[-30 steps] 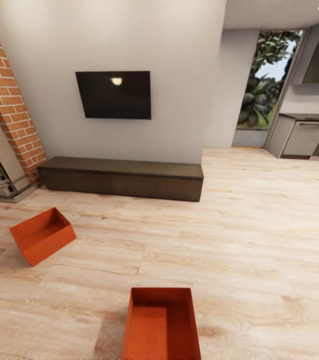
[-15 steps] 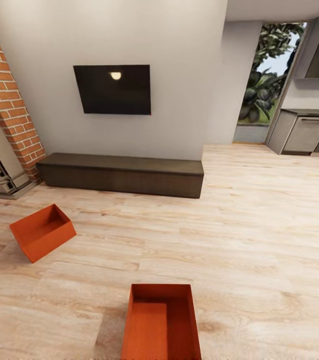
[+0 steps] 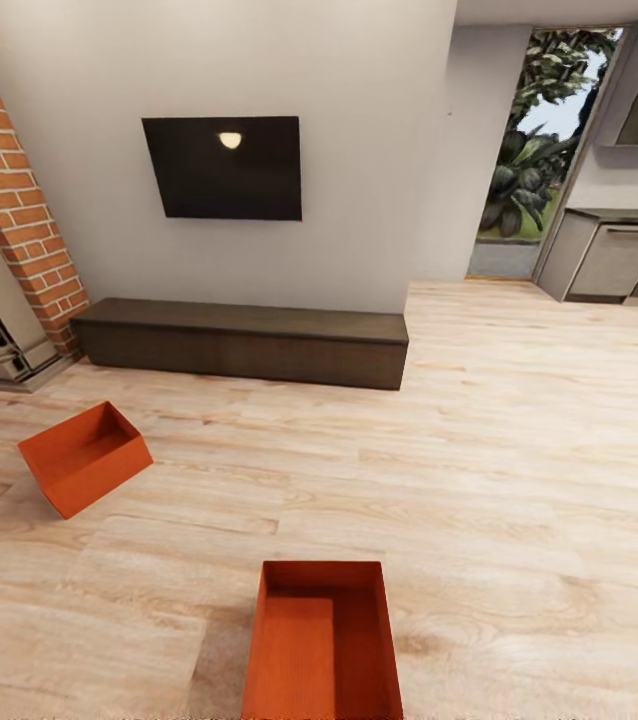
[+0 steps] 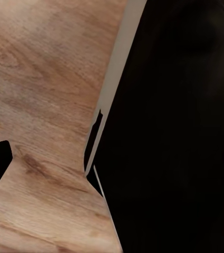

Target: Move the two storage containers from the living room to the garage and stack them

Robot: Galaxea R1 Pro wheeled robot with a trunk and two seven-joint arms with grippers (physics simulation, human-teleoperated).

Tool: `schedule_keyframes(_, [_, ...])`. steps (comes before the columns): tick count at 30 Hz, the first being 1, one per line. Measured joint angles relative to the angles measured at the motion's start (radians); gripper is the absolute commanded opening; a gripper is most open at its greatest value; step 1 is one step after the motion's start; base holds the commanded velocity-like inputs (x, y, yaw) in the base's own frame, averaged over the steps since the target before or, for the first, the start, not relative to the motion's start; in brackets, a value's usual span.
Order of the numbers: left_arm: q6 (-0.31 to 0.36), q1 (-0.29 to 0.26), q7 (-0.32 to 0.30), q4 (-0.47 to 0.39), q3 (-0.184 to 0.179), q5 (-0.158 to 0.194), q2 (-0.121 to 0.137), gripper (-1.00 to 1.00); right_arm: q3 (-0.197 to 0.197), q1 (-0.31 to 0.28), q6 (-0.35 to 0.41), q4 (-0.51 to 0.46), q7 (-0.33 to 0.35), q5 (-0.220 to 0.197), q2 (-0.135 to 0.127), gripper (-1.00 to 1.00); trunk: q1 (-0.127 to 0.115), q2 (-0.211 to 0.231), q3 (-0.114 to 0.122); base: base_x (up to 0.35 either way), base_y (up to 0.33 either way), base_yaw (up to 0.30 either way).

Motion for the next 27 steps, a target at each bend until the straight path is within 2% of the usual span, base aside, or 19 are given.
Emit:
schedule_keyframes(21, [0.0,0.0,0.0,0.0,0.0,0.0,0.0,1.0,0.0,0.0,0.013,0.001,0.004,0.0,0.0,1.0,0.0,0.0,-0.034,0.0,0.0,0.0])
schedule_keyframes(27, [0.0,0.0,0.0,0.0,0.0,0.0,0.0,1.0,-0.001,0.0,0.072,0.003,-0.003,-0.006,0.0,1.0,0.0,0.0,-0.043,0.0,0.0,0.0])
